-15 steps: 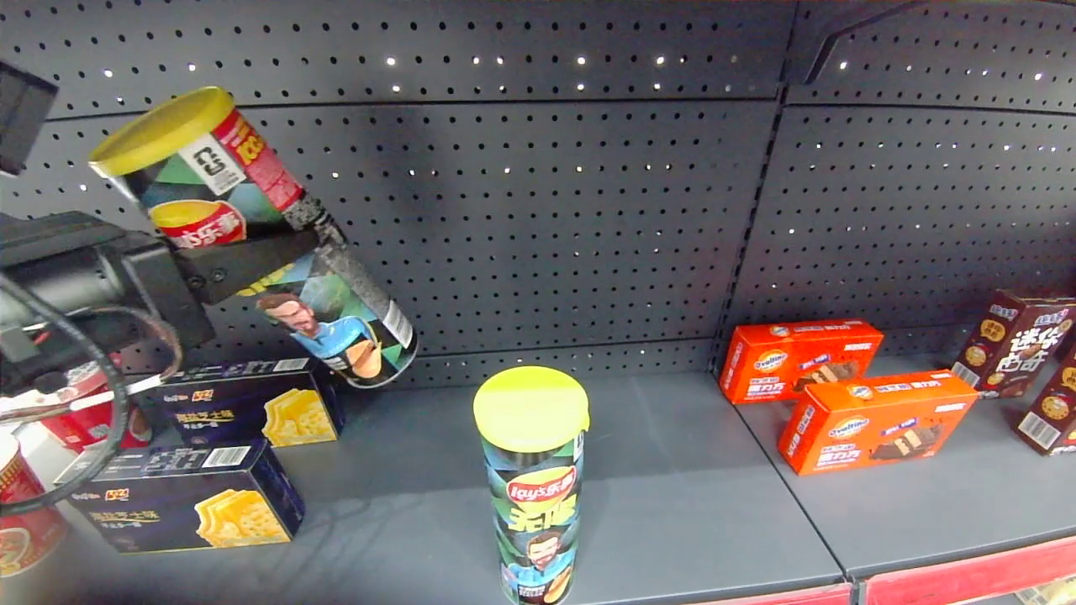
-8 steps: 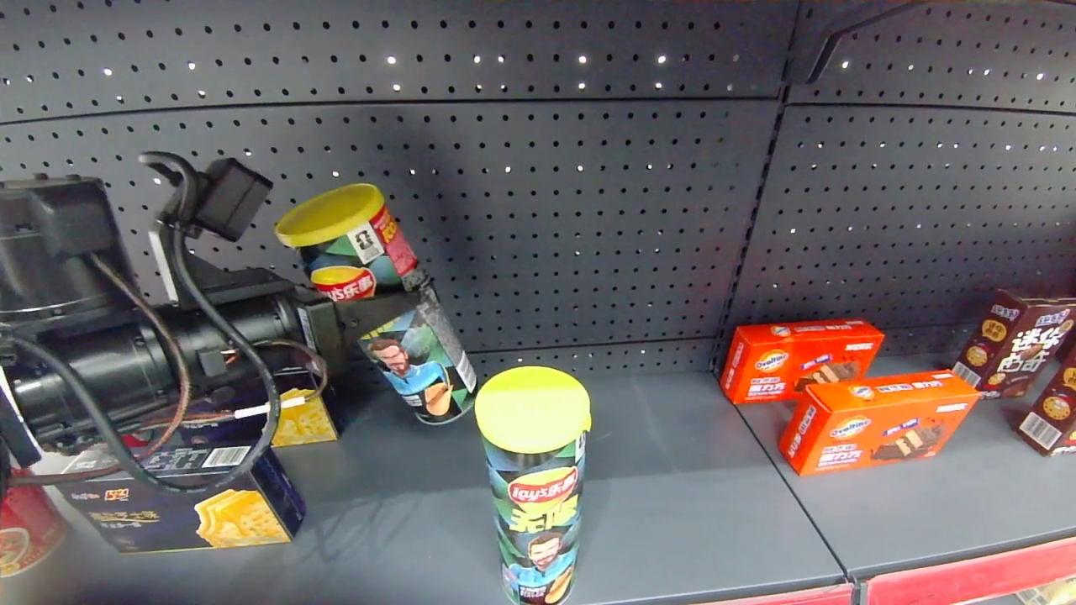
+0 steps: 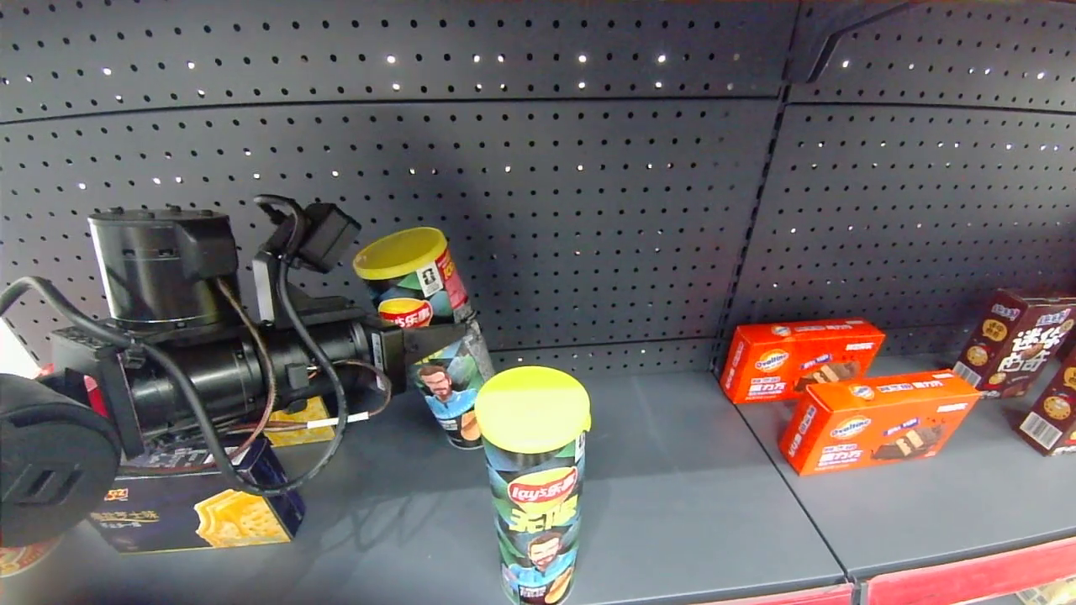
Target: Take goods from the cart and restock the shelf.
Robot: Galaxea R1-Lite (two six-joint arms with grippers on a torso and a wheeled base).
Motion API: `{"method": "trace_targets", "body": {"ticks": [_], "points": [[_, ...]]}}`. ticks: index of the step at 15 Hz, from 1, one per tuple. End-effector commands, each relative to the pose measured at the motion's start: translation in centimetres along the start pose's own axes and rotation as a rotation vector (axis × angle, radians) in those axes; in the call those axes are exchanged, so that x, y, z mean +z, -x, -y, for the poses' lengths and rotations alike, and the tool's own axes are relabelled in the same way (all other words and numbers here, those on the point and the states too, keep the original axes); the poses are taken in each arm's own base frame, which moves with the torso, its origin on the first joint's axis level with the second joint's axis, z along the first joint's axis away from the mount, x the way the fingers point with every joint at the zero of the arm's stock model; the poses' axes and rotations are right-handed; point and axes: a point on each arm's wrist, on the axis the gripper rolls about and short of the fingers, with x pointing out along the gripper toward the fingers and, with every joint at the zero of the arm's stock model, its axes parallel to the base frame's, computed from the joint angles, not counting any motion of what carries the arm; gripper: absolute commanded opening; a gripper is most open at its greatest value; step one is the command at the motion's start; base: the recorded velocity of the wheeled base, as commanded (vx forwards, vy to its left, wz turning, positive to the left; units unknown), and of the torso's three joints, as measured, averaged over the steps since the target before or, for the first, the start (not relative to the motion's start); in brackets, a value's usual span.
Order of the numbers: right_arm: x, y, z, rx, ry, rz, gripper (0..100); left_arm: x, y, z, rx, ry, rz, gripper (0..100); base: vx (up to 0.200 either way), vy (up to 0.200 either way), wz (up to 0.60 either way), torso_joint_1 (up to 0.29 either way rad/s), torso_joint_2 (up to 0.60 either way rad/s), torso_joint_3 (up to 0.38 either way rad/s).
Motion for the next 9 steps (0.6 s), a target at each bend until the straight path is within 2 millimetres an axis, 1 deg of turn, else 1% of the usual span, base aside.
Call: {"method": "trace_targets", "body": {"ticks": [1,3,6,9], "points": [[0.0,0.0,0.0,0.000,0.002,-0.001,100,-0.1,-0.7,0.5,-0.021,-0.003,-0.009,0,0.000,0.000,0.00,0.000,0.00,0.000],[0.0,0.0,0.0,0.000,0.002,-0.001,100,-0.4,-1.0,0.6,-0.007,-0.001,-0.031,0,0.000,0.000,0.00,0.000,0.00,0.000],[0.0,0.0,0.0,0.000,0.003,-0.001,100,-1.2,-2.1,0.3,0.022,-0.021,-0.070,0,0.000,0.000,0.00,0.000,0.00,0.000],[0.0,0.0,0.0,0.000,0.005,-0.001,100,-0.8,-2.8,0.2,0.018,-0.028,-0.060,0,0.000,0.000,0.00,0.000,0.00,0.000]]}}
